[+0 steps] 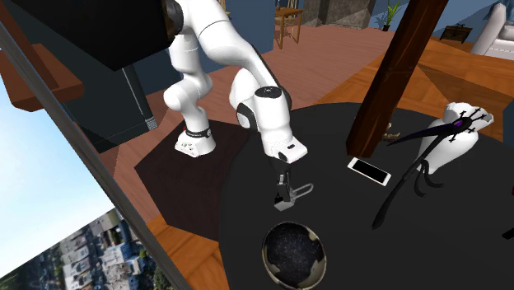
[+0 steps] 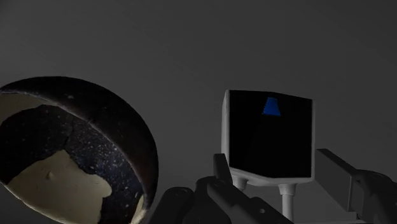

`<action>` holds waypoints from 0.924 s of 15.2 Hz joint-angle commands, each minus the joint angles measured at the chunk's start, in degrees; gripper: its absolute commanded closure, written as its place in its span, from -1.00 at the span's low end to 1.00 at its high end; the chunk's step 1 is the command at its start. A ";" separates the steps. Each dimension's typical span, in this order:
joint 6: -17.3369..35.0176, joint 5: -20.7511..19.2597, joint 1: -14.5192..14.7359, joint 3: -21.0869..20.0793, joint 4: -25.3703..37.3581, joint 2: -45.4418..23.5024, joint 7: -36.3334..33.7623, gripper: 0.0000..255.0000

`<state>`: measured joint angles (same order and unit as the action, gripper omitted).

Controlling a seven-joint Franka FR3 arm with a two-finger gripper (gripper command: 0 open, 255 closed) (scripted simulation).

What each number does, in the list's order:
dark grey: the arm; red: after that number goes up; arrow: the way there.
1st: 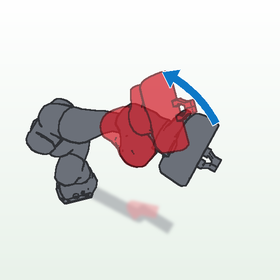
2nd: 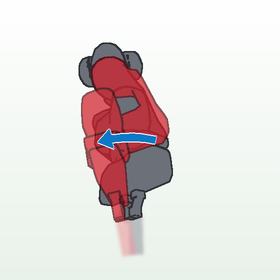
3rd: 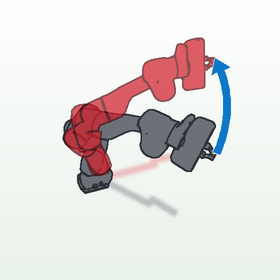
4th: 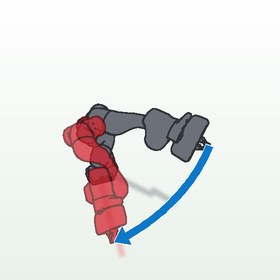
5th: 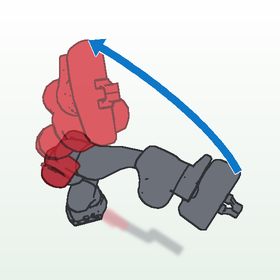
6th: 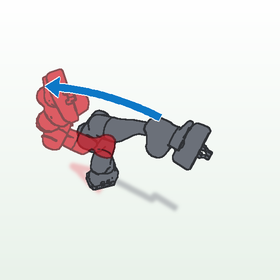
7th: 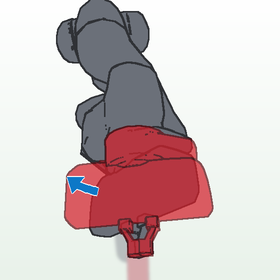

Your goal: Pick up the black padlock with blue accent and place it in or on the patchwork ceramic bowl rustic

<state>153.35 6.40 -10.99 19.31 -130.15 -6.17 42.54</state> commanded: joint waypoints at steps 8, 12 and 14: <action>-6.68 -3.78 0.38 0.57 2.24 4.79 -2.80 1.00; -9.68 -4.92 0.41 0.58 3.63 6.52 -3.64 1.00; -11.19 -5.41 0.42 0.56 4.40 7.31 -4.00 1.00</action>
<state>142.92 1.29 -10.63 19.93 -126.13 0.74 38.87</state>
